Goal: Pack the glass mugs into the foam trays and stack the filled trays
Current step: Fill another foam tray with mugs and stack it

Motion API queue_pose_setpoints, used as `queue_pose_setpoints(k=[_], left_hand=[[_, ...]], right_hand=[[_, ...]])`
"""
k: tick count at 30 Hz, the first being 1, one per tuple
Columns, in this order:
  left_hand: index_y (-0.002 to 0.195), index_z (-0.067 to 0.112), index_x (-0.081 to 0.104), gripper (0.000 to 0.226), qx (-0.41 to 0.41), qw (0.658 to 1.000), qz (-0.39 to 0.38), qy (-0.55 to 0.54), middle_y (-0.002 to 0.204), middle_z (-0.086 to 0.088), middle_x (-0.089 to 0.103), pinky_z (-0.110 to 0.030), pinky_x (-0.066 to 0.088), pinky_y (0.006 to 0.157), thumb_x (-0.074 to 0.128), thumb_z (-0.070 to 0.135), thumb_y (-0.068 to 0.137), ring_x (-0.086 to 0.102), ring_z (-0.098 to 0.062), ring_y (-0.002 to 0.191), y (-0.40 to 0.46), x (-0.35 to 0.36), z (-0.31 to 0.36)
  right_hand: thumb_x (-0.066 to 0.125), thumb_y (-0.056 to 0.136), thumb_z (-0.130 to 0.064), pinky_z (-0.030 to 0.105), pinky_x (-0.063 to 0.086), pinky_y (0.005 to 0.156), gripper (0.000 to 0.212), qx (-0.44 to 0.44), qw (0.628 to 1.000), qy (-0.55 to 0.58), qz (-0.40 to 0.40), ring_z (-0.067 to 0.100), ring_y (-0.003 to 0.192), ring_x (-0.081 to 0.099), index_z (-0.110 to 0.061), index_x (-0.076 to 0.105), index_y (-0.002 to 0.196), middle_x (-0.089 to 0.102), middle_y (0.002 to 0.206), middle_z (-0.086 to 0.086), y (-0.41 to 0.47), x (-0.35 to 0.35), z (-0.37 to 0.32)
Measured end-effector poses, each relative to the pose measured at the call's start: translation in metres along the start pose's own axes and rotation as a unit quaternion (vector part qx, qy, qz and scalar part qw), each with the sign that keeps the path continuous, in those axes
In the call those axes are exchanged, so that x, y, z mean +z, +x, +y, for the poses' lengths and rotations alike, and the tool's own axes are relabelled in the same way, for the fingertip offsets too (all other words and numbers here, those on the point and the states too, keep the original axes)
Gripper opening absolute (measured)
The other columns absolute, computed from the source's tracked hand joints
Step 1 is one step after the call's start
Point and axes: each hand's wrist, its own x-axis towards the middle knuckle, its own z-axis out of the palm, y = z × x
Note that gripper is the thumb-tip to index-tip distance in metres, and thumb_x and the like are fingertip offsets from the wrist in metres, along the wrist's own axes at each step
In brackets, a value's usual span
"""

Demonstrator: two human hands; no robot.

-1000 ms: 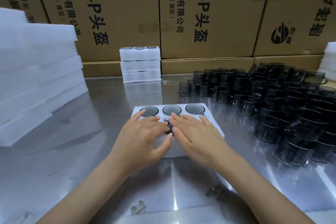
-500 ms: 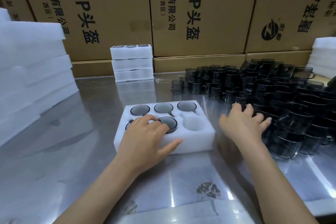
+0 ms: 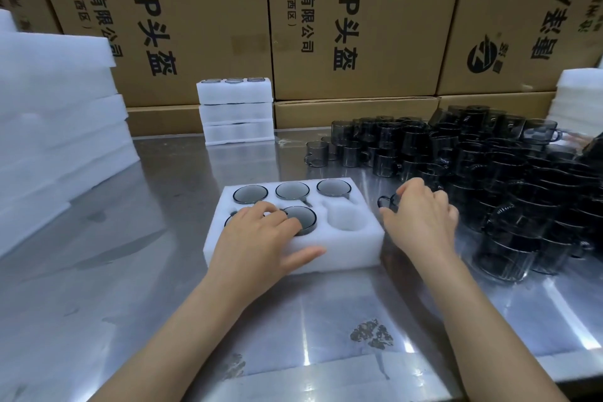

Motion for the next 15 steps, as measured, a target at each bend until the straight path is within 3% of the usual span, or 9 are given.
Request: queue_pose_setpoints(k=[5,8,11,15], left_hand=[[0.069,0.011,0.066,0.06,-0.011,1.0,-0.002,-0.013,0.06,-0.003,0.059,-0.039,0.049,0.059,0.039,0.063,0.083,0.059,-0.027,0.071,0.002,0.0,-0.007],[0.074,0.012,0.069,0.061,-0.026,0.999,0.001,-0.019,0.064,-0.003,0.062,-0.039,0.05,0.061,0.039,0.064,0.082,0.059,-0.027,0.074,0.002,-0.001,-0.009],[0.075,0.012,0.069,0.058,-0.026,1.0,0.003,-0.012,0.067,-0.001,0.063,-0.038,0.05,0.061,0.04,0.062,0.083,0.06,-0.026,0.075,-0.002,-0.001,-0.008],[0.082,0.015,0.069,0.048,-0.021,1.0,0.001,0.001,0.069,0.001,0.062,-0.034,0.046,0.06,0.049,0.058,0.082,0.059,-0.025,0.076,-0.004,-0.003,-0.006]], right_hand=[[0.053,0.094,-0.026,0.036,0.032,0.088,0.02,-0.031,0.998,-0.044,-0.021,0.028,0.113,0.045,-0.015,0.06,0.109,0.064,0.107,0.008,0.0,0.0,0.004],[0.056,0.091,-0.021,0.037,0.035,0.084,0.011,-0.063,0.993,0.078,0.055,0.03,0.1,0.053,-0.017,0.066,0.095,0.069,0.096,0.006,0.001,-0.004,-0.001],[0.064,0.086,-0.018,0.042,0.041,0.085,0.005,-0.144,0.957,0.209,0.142,0.026,0.087,0.055,-0.017,0.069,0.089,0.069,0.084,-0.002,-0.004,-0.009,-0.015],[0.068,0.081,-0.025,0.045,0.045,0.078,0.009,-0.236,0.931,0.228,0.161,0.024,0.082,0.055,-0.016,0.071,0.081,0.066,0.074,-0.004,-0.016,-0.006,-0.031]])
